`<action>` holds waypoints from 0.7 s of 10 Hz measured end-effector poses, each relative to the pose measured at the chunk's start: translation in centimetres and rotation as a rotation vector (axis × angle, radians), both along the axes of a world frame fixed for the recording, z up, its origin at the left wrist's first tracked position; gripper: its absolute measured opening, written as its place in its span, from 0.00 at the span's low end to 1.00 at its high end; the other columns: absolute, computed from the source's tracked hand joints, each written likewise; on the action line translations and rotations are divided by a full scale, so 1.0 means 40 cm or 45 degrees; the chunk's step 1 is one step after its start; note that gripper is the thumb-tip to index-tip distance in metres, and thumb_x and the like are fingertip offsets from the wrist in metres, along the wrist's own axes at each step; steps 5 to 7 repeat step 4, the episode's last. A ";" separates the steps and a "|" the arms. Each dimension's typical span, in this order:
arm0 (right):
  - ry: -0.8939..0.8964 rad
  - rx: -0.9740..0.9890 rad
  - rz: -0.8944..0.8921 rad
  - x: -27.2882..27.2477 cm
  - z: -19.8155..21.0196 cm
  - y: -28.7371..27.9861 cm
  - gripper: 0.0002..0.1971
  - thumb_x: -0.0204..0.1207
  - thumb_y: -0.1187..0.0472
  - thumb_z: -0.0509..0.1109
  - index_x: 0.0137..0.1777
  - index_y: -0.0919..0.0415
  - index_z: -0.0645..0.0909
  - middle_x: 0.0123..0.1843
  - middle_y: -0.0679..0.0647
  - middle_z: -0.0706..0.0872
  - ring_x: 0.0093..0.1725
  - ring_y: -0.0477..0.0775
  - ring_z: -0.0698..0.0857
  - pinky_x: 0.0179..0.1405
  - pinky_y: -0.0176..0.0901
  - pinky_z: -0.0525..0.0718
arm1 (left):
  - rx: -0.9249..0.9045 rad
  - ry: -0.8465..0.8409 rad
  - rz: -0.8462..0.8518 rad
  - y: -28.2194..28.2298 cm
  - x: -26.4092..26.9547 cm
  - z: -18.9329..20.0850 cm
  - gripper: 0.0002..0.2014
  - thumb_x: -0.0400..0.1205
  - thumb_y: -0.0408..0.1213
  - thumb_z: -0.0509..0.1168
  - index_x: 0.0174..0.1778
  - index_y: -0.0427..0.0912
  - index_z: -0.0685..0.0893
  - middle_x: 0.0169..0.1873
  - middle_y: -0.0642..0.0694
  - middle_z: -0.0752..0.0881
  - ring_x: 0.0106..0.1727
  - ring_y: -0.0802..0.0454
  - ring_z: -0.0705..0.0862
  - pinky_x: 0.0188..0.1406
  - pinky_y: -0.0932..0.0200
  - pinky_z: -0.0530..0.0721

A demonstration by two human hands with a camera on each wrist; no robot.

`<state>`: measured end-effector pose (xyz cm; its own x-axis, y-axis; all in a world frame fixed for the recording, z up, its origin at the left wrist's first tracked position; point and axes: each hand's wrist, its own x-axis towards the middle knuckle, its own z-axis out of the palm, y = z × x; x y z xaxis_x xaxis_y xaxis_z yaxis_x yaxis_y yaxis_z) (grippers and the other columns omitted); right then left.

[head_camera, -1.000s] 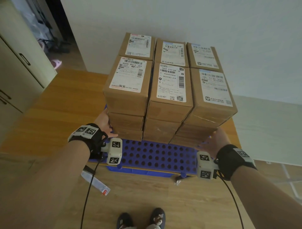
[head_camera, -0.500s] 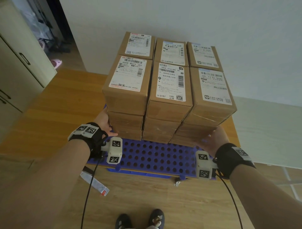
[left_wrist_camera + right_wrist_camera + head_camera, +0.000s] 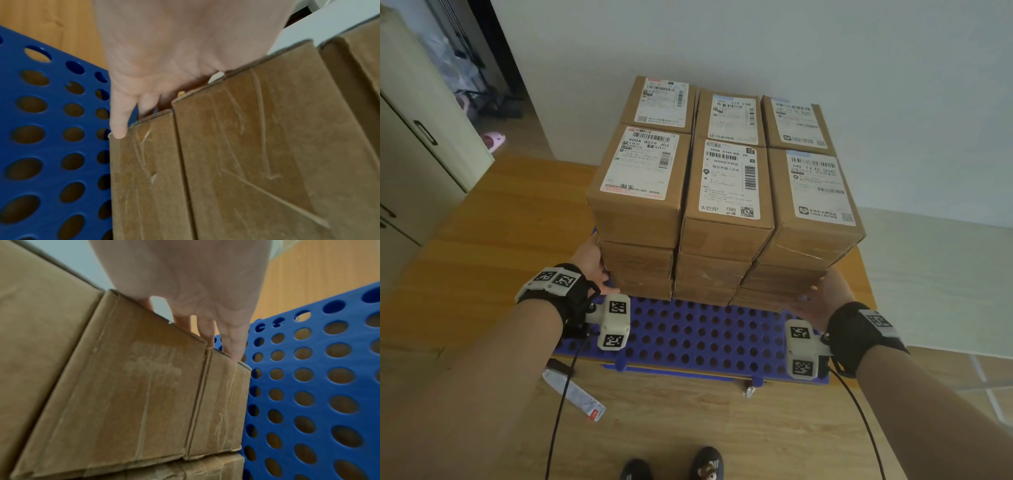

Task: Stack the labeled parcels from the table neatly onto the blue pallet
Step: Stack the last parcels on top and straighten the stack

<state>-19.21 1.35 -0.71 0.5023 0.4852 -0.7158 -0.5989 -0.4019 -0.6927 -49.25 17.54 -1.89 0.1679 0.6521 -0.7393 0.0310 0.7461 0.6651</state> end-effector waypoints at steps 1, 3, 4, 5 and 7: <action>-0.084 -0.082 0.003 0.017 0.000 -0.004 0.22 0.80 0.50 0.59 0.71 0.58 0.73 0.65 0.58 0.79 0.67 0.63 0.77 0.64 0.57 0.76 | 0.066 0.072 0.065 0.001 -0.003 0.016 0.19 0.86 0.53 0.48 0.39 0.46 0.75 0.39 0.46 0.78 0.41 0.47 0.82 0.36 0.56 0.82; -0.332 -0.069 0.034 0.040 0.102 -0.010 0.15 0.82 0.52 0.58 0.63 0.56 0.77 0.65 0.56 0.80 0.65 0.59 0.76 0.61 0.54 0.73 | 0.372 0.192 0.101 0.059 -0.032 0.072 0.26 0.85 0.56 0.49 0.66 0.42 0.78 0.60 0.41 0.82 0.57 0.40 0.81 0.55 0.46 0.77; -0.492 -0.045 0.030 0.059 0.173 -0.012 0.16 0.82 0.54 0.57 0.65 0.56 0.77 0.71 0.55 0.78 0.72 0.60 0.73 0.69 0.57 0.69 | 0.536 0.303 0.132 0.070 -0.037 0.160 0.25 0.87 0.51 0.47 0.71 0.39 0.75 0.66 0.39 0.77 0.67 0.42 0.75 0.68 0.44 0.69; -0.492 -0.045 0.030 0.059 0.173 -0.012 0.16 0.82 0.54 0.57 0.65 0.56 0.77 0.71 0.55 0.78 0.72 0.60 0.73 0.69 0.57 0.69 | 0.536 0.303 0.132 0.070 -0.037 0.160 0.25 0.87 0.51 0.47 0.71 0.39 0.75 0.66 0.39 0.77 0.67 0.42 0.75 0.68 0.44 0.69; -0.492 -0.045 0.030 0.059 0.173 -0.012 0.16 0.82 0.54 0.57 0.65 0.56 0.77 0.71 0.55 0.78 0.72 0.60 0.73 0.69 0.57 0.69 | 0.536 0.303 0.132 0.070 -0.037 0.160 0.25 0.87 0.51 0.47 0.71 0.39 0.75 0.66 0.39 0.77 0.67 0.42 0.75 0.68 0.44 0.69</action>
